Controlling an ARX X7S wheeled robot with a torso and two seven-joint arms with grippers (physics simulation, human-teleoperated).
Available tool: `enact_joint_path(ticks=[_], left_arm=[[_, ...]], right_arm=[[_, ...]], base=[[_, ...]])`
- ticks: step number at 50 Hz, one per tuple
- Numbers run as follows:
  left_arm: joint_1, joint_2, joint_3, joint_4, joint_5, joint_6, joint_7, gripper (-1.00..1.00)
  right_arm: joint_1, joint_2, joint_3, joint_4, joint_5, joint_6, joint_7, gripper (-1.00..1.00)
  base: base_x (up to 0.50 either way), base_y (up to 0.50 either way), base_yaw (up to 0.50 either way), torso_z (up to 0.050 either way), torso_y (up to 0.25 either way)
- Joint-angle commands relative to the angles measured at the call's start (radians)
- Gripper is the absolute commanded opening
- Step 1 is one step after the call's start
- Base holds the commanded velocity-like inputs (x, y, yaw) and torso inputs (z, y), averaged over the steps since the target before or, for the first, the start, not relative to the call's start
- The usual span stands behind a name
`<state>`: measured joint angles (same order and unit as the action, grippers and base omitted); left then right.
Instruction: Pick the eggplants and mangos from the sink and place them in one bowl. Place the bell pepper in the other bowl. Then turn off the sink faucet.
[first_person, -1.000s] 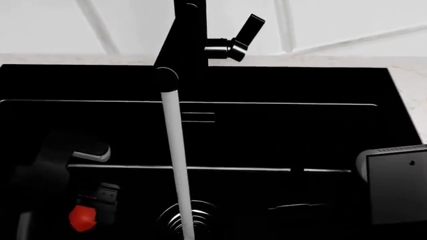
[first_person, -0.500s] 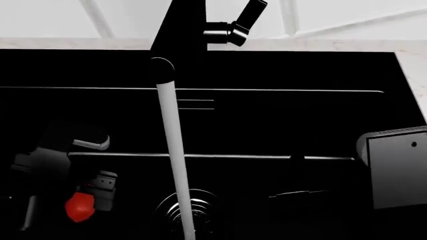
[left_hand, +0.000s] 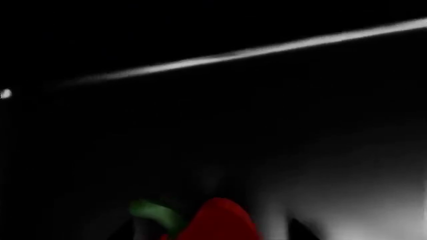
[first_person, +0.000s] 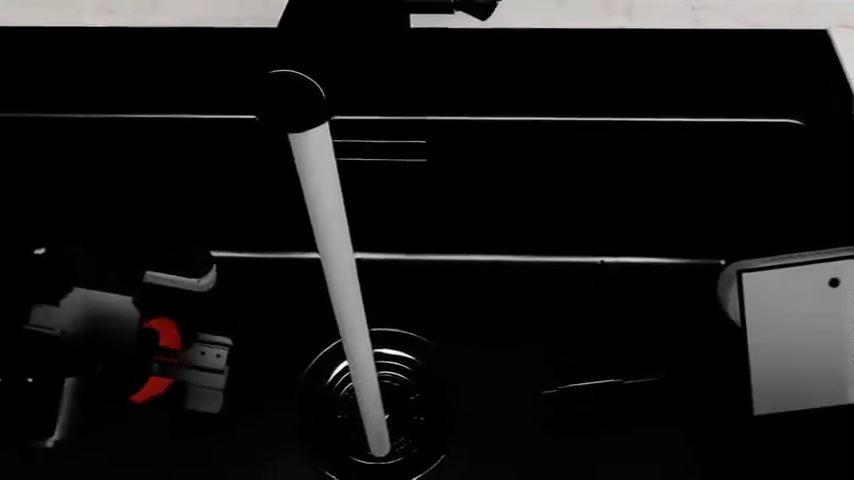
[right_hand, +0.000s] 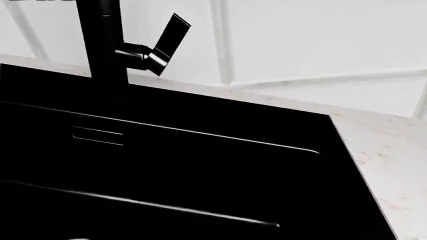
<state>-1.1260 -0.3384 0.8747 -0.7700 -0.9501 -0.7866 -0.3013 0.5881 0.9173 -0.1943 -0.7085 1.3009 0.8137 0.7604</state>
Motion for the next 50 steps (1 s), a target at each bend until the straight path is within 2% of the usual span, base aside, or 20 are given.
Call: enact_joint_path(ticks=[1, 4, 10, 11, 25, 35, 40, 50], left_arm=[[0.004, 0.013, -0.021, -0.031, -0.012, 0.002, 0.015, 1.00], [0.016, 0.006, -0.004, 0.006, -0.006, -0.003, 0.025, 1.00], [0.008, 0.010, -0.044, -0.020, -0.037, -0.021, -0.023, 1.00], [0.010, 0.004, -0.041, -0.002, -0.033, -0.017, -0.030, -1.00], [0.002, -0.044, -0.084, 0.144, -0.107, -0.115, -0.112, -1.00], [0.004, -0.115, -0.135, 0.335, -0.172, -0.160, -0.190, -1.00], [0.028, -0.172, -0.157, 0.535, -0.213, -0.177, -0.249, -1.00], [0.028, -0.208, -0.177, 0.652, -0.249, -0.195, -0.280, -1.00]], right_arm=[[-0.003, -0.007, 0.003, 0.000, -0.010, -0.004, -0.011, 1.00], [0.001, -0.005, 0.001, 0.001, -0.009, -0.002, -0.012, 1.00], [-0.017, 0.001, 0.010, -0.004, -0.010, -0.012, -0.011, 1.00], [-0.020, 0.001, 0.011, -0.004, -0.013, -0.014, -0.012, 1.00], [-0.006, 0.015, 0.019, -0.012, 0.010, -0.008, 0.002, 1.00], [0.001, 0.009, 0.011, -0.003, -0.002, -0.009, -0.010, 1.00], [0.017, 0.006, 0.003, 0.004, 0.003, 0.000, -0.010, 1.00], [0.015, 0.002, -0.004, 0.005, 0.000, 0.001, -0.010, 1.00]], base=[[0.00, 0.00, 0.00, 0.004, -0.068], [0.00, 0.00, 0.00, 0.001, -0.209], [0.00, 0.00, 0.00, 0.008, -0.212], [0.00, 0.00, 0.00, 0.000, 0.000], [0.00, 0.00, 0.00, 0.000, 0.000], [0.00, 0.00, 0.00, 0.000, 0.000], [0.00, 0.00, 0.00, 0.000, 0.000], [0.00, 0.00, 0.00, 0.000, 0.000]])
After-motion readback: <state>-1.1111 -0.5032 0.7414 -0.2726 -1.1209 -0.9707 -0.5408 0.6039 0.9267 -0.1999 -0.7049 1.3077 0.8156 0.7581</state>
